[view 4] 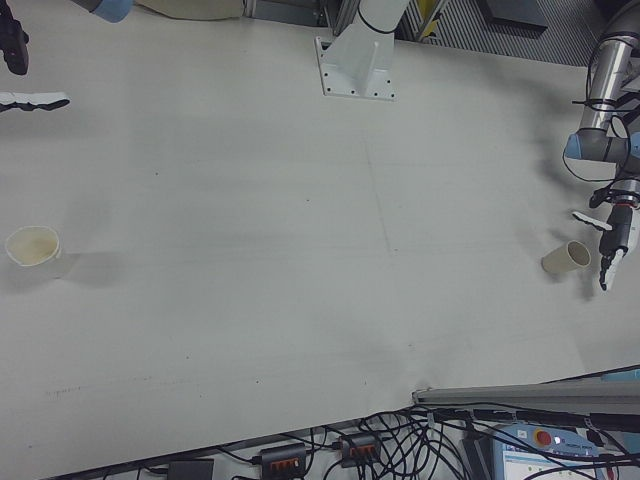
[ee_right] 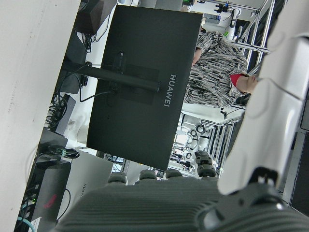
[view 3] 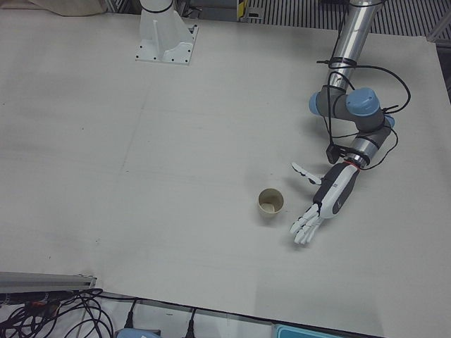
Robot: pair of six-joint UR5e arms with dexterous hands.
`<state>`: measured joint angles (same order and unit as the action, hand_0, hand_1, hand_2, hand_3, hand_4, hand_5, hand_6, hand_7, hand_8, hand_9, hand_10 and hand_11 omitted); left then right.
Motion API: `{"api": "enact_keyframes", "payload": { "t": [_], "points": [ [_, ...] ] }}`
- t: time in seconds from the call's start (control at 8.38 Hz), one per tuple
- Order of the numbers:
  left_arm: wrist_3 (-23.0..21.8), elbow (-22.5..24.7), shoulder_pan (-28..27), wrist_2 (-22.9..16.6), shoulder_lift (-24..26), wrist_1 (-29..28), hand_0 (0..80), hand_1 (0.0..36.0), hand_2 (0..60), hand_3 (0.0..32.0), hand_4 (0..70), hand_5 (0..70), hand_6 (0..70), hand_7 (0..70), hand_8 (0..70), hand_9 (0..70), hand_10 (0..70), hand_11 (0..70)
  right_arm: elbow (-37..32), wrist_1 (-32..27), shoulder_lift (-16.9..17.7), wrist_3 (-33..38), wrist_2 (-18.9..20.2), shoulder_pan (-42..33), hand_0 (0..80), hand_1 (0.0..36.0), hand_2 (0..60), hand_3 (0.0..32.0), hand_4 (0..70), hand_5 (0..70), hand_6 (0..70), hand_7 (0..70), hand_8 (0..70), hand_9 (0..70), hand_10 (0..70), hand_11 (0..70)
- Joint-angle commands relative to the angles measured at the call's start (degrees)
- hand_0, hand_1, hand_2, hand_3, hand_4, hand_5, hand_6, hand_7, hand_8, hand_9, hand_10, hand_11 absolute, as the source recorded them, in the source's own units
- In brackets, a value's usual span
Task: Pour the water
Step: 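Reach the left hand to the beige paper cup and close fingers around it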
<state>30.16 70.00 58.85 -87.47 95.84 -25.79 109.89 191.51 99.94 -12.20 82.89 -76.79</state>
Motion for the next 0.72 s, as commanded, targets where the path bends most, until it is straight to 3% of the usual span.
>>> {"api": "enact_keyframes", "payload": {
  "t": [0.0, 0.36, 0.6],
  "points": [
    [1.1, -0.8, 0.0, 0.0, 1.4, 0.8, 60.6, 8.6, 0.0, 0.0, 16.9, 0.0, 3.1, 5.5, 4.3, 0.0, 0.0, 0.0, 0.2, 0.0, 0.0, 0.0, 0.3, 0.4, 53.7, 13.6, 0.0, 8.2, 0.0, 14.3, 0.0, 0.0, 0.0, 0.0, 0.0, 0.0],
    [2.8, -0.8, -0.1, 1.1, 2.9, 1.6, 61.6, 7.5, 0.0, 0.0, 13.1, 0.0, 1.6, 4.5, 4.3, 0.0, 0.0, 0.0, 0.3, 0.0, 0.0, 0.0, 0.3, 0.7, 53.9, 13.5, 0.0, 8.8, 0.0, 14.7, 0.0, 0.0, 0.0, 0.0, 0.0, 0.0],
    [2.7, -0.9, -4.4, 2.5, 3.4, 2.1, 62.1, 8.3, 0.0, 0.0, 13.8, 0.0, 2.1, 5.0, 4.3, 0.0, 0.0, 0.0, 0.3, 0.0, 0.0, 0.0, 0.3, 0.8, 53.9, 13.4, 0.0, 8.2, 0.0, 15.3, 0.0, 0.0, 0.0, 0.0, 0.0, 0.0]
  ]
}}
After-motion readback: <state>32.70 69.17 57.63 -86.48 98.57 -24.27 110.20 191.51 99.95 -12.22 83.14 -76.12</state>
